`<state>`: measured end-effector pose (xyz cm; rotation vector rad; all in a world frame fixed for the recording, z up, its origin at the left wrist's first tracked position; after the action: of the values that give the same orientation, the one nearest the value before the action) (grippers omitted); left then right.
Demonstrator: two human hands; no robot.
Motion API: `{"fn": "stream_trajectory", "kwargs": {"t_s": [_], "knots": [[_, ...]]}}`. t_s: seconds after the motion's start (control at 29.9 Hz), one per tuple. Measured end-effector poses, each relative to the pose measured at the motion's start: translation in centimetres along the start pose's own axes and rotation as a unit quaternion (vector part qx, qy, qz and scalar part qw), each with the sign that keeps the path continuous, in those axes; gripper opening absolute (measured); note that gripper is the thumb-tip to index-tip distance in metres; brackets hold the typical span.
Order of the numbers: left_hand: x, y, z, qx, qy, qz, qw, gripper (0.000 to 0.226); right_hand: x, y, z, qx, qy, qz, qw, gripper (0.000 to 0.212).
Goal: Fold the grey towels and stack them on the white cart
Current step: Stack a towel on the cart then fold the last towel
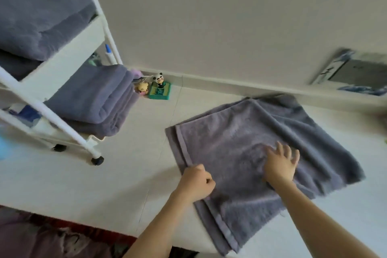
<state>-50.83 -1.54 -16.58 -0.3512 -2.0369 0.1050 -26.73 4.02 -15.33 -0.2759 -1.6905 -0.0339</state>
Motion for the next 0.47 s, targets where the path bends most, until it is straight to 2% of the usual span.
{"fn": "stream_trajectory", "kwargs": {"t_s": [0.07, 0.13, 0.2, 0.3, 0.37, 0.43, 0.47], "knots": [[-0.6, 1.6, -1.6, -0.033, 0.025, -0.028, 0.999, 0.031, -1.3, -3.1, 0.8, 0.017, 0.079, 0.013, 0.997, 0.058], [-1.2, 2.6, -2.0, -0.032, 0.048, 0.0, 0.998, 0.05, -3.5, -6.9, 0.9, 0.042, 0.123, 0.032, 0.991, 0.081], [-1.6, 3.3, -2.5, -0.04, 0.094, 0.027, 0.994, 0.057, -5.4, -8.4, -1.2, 0.03, 0.133, 0.032, 0.99, 0.09], [-2.0, 3.7, -4.8, -0.096, 0.135, 0.008, 0.986, 0.052, -6.2, -7.9, -5.3, 0.023, 0.079, 0.048, 0.995, 0.094], [-2.9, 3.5, -7.2, -0.132, 0.124, 0.05, 0.982, 0.046, -5.7, -7.1, -8.6, -0.024, 0.059, 0.045, 0.997, 0.088], [-4.2, 3.5, -9.5, -0.159, 0.1, 0.094, 0.978, 0.038, -5.0, -6.9, -11.9, -0.093, 0.023, 0.068, 0.993, 0.062], [-4.8, 3.5, -10.4, -0.167, 0.078, 0.107, 0.977, 0.033, -4.9, -7.2, -13.3, -0.125, 0.028, 0.073, 0.989, 0.057]]}}
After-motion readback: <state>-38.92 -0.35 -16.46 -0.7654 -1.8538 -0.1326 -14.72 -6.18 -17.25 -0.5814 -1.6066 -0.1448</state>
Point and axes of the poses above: each hand's wrist, its own y-axis towards the middle knuckle, its own x-axis out of the back of the hand, z = x × y, the point moved 4 cm from there along y, towards the middle knuckle, and after that the axes turned 6 degrees about -z, right-handed, at the moved point
